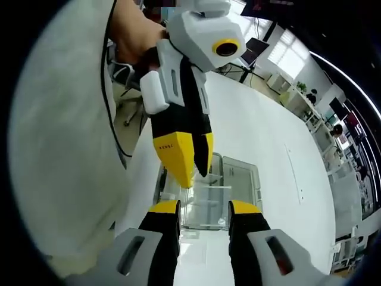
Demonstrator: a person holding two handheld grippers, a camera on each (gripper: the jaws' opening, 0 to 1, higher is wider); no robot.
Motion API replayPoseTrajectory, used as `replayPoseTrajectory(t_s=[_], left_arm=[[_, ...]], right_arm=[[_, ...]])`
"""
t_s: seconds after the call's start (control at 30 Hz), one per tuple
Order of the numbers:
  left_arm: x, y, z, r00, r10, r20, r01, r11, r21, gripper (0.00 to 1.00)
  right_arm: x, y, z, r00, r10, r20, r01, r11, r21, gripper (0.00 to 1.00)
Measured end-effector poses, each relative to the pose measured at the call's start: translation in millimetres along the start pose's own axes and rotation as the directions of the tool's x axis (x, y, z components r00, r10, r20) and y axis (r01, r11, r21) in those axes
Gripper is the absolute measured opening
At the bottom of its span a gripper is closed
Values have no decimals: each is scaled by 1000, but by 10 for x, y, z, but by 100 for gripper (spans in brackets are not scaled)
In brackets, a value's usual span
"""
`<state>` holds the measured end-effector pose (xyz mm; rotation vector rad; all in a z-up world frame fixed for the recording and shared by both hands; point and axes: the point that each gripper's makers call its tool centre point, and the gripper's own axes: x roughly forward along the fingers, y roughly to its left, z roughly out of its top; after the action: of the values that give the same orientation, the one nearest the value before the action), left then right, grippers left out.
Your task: Insert the divider into the dual guide fixture by aligning both edges with the guide slots and pushing it downward to the bottom, including one-sided entry, uneven engagement, binding, and posture correction.
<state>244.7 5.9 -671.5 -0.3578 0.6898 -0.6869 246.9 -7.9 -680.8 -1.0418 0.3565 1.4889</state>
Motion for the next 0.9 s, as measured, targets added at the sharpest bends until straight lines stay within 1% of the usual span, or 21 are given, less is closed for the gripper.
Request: replayPoseTrajectory(t_s=[0.07, 0.3, 0.4, 0.57, 0.77, 0.9], left_arm=[[-7, 14, 7, 1000, 0, 3, 0, 1000, -8, 14], [-19, 17, 12, 1000, 0, 8, 1, 1000, -27, 13], [-26, 13, -2, 1000, -7, 3, 7, 999, -46, 9], [-31, 0, 21, 1000, -15, 19, 16, 998, -67, 5], [-31, 0, 16, 1000, -13, 16, 14, 997, -73, 5], [-27, -17, 8, 1000, -19, 17, 20, 996, -84, 2]], right_arm=[[1, 3, 27, 1000, 0, 6, 0, 1000, -5, 27], [-2, 24, 89, 1000, 2, 20, -2, 1000, -17, 27], [-8, 44, 116, 1000, 5, 25, -4, 999, -32, 27], [-12, 50, 154, 1000, 4, 29, -3, 999, -43, 27], [-20, 54, 177, 1000, 6, 28, -4, 999, -55, 27], [-16, 54, 173, 1000, 6, 25, -5, 998, -64, 27]])
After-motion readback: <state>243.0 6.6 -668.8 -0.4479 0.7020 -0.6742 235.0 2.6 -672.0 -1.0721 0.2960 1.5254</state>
